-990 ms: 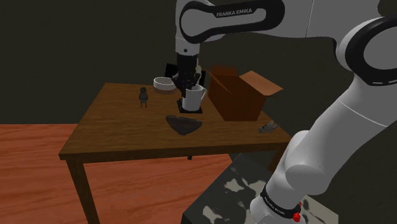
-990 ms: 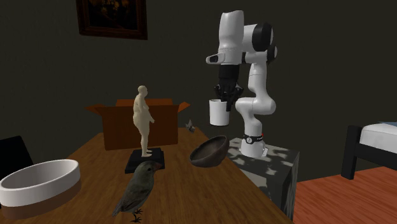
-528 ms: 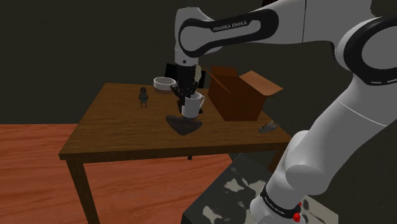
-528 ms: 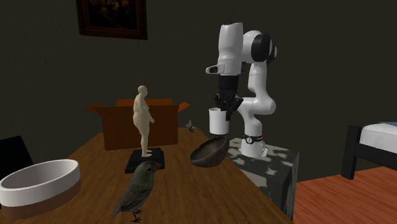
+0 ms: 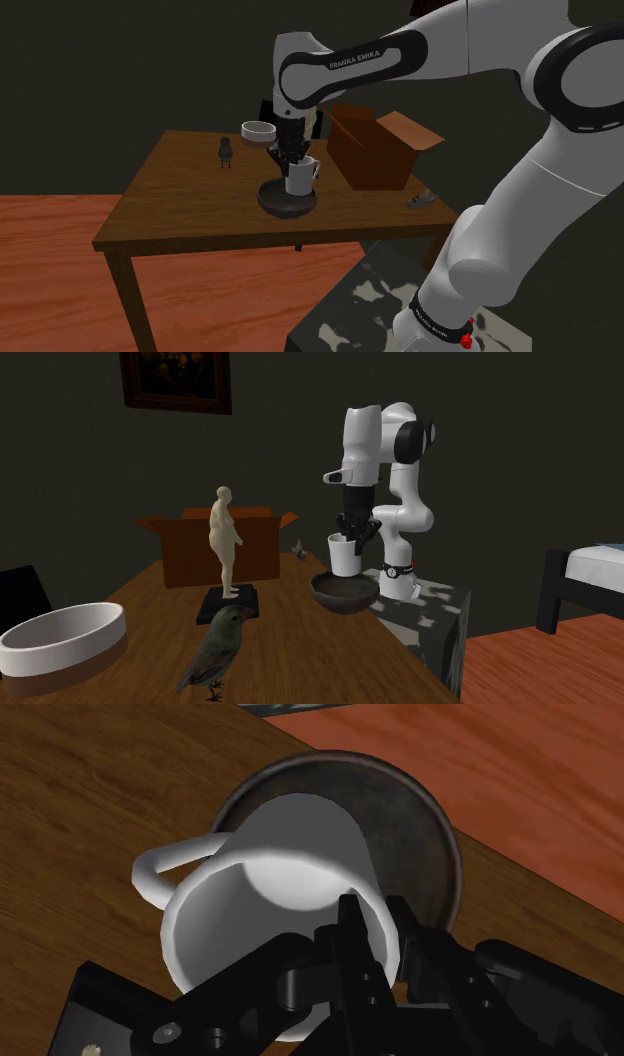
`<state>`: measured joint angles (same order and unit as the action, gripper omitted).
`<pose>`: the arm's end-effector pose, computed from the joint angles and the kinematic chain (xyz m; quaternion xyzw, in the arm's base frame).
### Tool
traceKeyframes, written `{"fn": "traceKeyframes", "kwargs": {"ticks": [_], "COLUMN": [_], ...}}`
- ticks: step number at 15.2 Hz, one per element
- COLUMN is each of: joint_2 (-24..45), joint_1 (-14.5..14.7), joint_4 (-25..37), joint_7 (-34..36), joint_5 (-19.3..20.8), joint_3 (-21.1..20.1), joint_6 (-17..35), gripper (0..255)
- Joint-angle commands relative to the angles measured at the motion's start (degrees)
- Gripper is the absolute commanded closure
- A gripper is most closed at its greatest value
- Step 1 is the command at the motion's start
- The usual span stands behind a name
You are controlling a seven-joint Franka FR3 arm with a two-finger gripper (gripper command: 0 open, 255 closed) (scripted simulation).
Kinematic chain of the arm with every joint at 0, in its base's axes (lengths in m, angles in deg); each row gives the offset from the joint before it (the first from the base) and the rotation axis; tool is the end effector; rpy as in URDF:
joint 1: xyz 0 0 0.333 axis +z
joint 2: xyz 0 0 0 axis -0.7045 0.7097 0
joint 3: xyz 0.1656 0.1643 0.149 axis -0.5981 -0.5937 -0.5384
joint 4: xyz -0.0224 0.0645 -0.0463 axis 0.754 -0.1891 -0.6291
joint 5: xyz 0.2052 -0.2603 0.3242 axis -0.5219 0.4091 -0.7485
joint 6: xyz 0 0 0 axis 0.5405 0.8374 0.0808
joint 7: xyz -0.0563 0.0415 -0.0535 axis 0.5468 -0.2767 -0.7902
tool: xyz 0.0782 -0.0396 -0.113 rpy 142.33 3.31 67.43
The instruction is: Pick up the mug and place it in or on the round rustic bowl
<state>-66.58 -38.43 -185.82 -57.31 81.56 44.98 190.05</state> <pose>0.5578 0.0893 0.3542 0.9960 -0.0778 -0.0239 0.0359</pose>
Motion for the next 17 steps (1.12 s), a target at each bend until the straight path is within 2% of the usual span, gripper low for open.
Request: {"fn": "traceKeyframes", "kwargs": {"ticks": [1, 5, 6, 11, 15, 17], "joint_2": [0.1, 0.1, 0.1, 0.1, -0.8, -0.8], "joint_1": [0.0, 0.0, 0.0, 0.0, 0.2, 0.2], "joint_4": [-0.2, -0.2, -0.2, -0.2, 6.2, 6.2], "joint_7": [0.1, 0.1, 0.1, 0.1, -0.1, -0.1], "joint_5": [0.0, 0.0, 0.0, 0.0, -0.2, -0.2], "joint_3": [0.0, 0.0, 0.0, 0.0, -0.2, -0.2], "joint_6": [0.3, 0.3, 0.3, 0.3, -7.0, -7.0], "gripper": [255, 255, 0, 0, 0, 0]}}
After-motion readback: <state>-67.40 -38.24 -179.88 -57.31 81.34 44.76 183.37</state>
